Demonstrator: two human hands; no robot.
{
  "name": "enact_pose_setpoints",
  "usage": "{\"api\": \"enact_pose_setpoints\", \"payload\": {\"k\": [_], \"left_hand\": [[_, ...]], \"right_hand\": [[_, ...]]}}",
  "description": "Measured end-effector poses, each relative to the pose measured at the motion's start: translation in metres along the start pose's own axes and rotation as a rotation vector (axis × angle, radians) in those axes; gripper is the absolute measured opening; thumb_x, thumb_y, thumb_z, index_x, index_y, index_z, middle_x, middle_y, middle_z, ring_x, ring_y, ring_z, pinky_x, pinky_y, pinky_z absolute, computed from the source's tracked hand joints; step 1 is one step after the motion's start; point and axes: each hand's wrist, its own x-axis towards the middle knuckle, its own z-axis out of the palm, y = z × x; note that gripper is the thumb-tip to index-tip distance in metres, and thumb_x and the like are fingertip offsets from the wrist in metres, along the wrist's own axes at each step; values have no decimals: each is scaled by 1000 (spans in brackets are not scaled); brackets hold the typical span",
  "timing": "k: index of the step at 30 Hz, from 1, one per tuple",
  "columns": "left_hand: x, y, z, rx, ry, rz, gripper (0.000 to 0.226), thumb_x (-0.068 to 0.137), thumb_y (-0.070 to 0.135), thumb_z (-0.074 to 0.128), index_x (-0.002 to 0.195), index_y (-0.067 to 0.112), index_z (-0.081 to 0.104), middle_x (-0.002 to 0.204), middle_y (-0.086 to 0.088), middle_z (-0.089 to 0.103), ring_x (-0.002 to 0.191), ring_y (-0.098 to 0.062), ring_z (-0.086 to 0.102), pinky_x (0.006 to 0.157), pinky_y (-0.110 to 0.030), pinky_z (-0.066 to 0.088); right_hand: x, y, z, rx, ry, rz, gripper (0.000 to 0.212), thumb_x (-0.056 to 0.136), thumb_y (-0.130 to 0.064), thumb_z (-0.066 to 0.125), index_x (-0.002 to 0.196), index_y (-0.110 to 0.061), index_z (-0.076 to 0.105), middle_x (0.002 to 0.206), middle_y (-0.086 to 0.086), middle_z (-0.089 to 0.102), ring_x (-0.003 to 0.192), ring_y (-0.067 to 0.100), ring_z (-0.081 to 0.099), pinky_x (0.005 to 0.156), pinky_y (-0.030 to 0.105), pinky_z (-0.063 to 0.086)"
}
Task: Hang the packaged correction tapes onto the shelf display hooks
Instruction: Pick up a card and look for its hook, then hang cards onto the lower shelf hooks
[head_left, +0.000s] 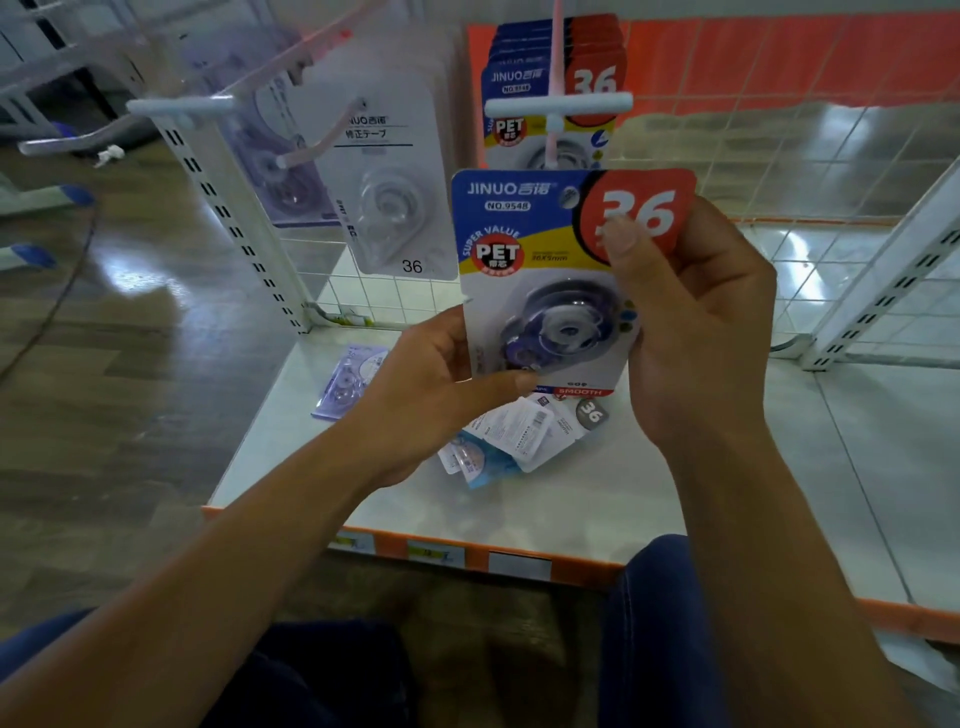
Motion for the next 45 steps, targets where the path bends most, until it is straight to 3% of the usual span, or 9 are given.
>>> {"api": "enact_pose_setpoints", "payload": {"k": [14,19,24,29,34,37,40,43,45], "left_hand": [[10,-4,-3,-32,13,-19,32,85,7,64,97,35,54,82,21,69,79,2,68,63,-16,54],[29,-11,-3,79,124,-21,29,88,15,65,111,27,53,108,3,67,100,-16,66,87,-39,57],[65,-14,-1,182,244,60,34,92,22,62,120,23,44,108,6,59,98,-9,59,94,-37,52],[95,-7,3,198,214,16,40,93,21,59,129,18,43,111,3,60,101,-12,57,91,-28,46],[109,-25,3,284,132,-88,46,92,26,58,134,19,40,116,10,55,105,-12,56,82,-27,49],[115,-52,5,430,80,-214,60,95,29,56,145,13,27,115,5,53,94,-7,46,73,-19,41],[120,-90,6,562,14,-355,55,94,27,57,140,9,33,118,-4,54,87,-11,49,68,-24,42],[119,-130,8,650,-69,-441,28,91,21,59,115,9,50,102,-6,61,83,-15,58,65,-25,50],[115,-152,10,711,-110,-465,28,87,23,61,110,11,51,100,-5,61,86,-17,59,67,-26,51]], "right_hand": [[14,12,12,-169,111,-61,12,88,-12,61,94,-23,64,83,-16,69,85,1,66,75,18,51],[30,27,9,-301,173,-20,5,88,-20,62,87,-16,64,72,-6,63,71,3,58,67,18,49],[65,47,5,-446,223,-36,29,89,-24,64,82,4,63,61,-3,52,58,0,41,58,20,36],[100,56,0,-656,213,-82,36,89,-31,63,59,-27,43,44,-16,43,46,-3,41,51,12,26],[105,69,-4,-745,243,-223,21,90,-31,61,74,-24,49,59,-20,45,55,-11,50,55,5,31],[79,98,-17,-715,328,-172,17,91,-27,60,89,-10,60,67,-21,50,63,-18,51,59,2,31],[37,147,-35,-811,377,-82,19,93,-19,58,90,0,60,72,-12,57,63,-15,51,63,-1,34],[0,206,-49,-1059,171,216,17,91,-15,61,103,-2,62,95,12,68,83,17,63,76,22,45],[-19,240,-53,-1200,-108,409,37,87,-19,65,121,-6,56,117,14,62,108,29,57,90,31,43]]}}
